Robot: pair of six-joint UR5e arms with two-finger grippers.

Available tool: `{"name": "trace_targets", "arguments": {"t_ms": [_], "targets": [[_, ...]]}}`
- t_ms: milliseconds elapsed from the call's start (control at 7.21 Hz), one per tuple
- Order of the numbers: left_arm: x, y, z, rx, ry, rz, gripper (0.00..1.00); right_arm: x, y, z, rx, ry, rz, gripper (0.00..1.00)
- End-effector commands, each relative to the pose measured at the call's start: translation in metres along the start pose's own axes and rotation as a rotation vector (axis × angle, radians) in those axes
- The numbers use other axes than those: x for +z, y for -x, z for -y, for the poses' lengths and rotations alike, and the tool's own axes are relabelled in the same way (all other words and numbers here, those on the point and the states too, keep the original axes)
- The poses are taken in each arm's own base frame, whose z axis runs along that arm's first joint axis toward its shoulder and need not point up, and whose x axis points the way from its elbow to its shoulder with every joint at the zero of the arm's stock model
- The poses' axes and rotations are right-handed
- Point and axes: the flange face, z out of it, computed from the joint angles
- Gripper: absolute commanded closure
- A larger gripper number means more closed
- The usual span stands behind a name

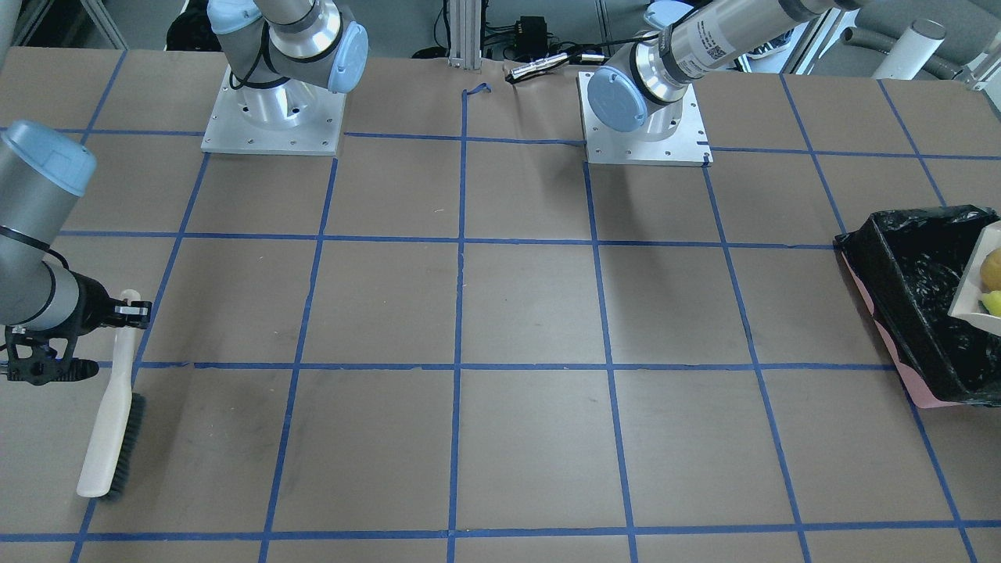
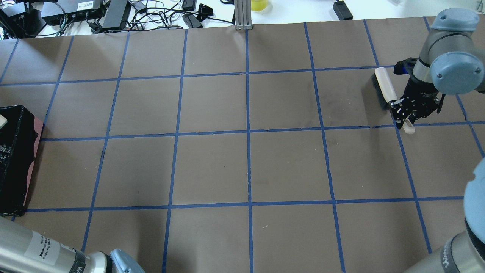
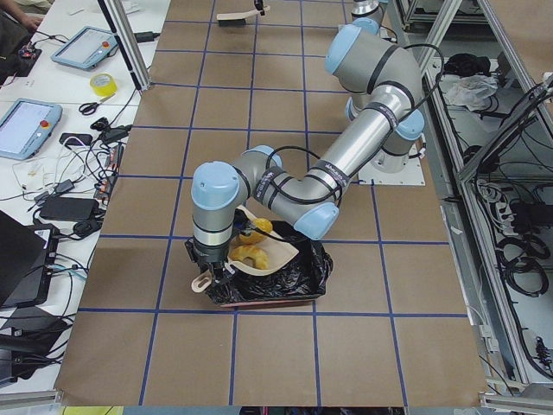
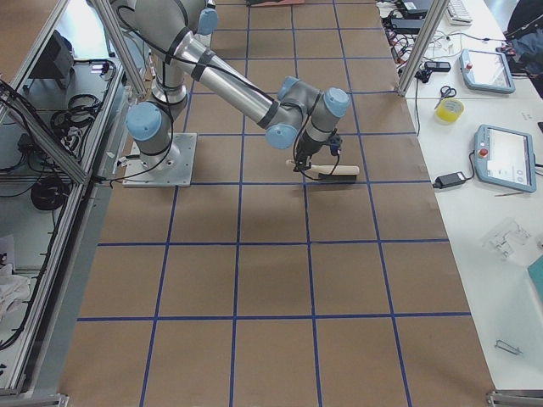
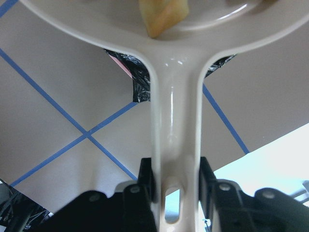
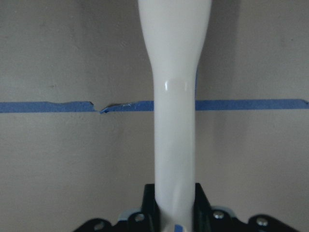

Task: Sweep and dump trash into bin
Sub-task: 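Tip the dustpan over the black bin with the left gripper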

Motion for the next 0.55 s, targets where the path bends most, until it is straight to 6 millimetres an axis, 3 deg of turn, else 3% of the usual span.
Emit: {"name": "trace_targets", "arguments": {"t_ms": [0,416], "targets": [[0.004,0.005,0.009,0.083,0.039,-0.007,0.85,0.004,0.000,0.002,0.004,0.007,0.001,0.61],[0.011,0.006,0.031,0.101,0.140,-0.012,0.87,0.004,0.000,0.002,0.004,0.007,0.001,0.57]]}}
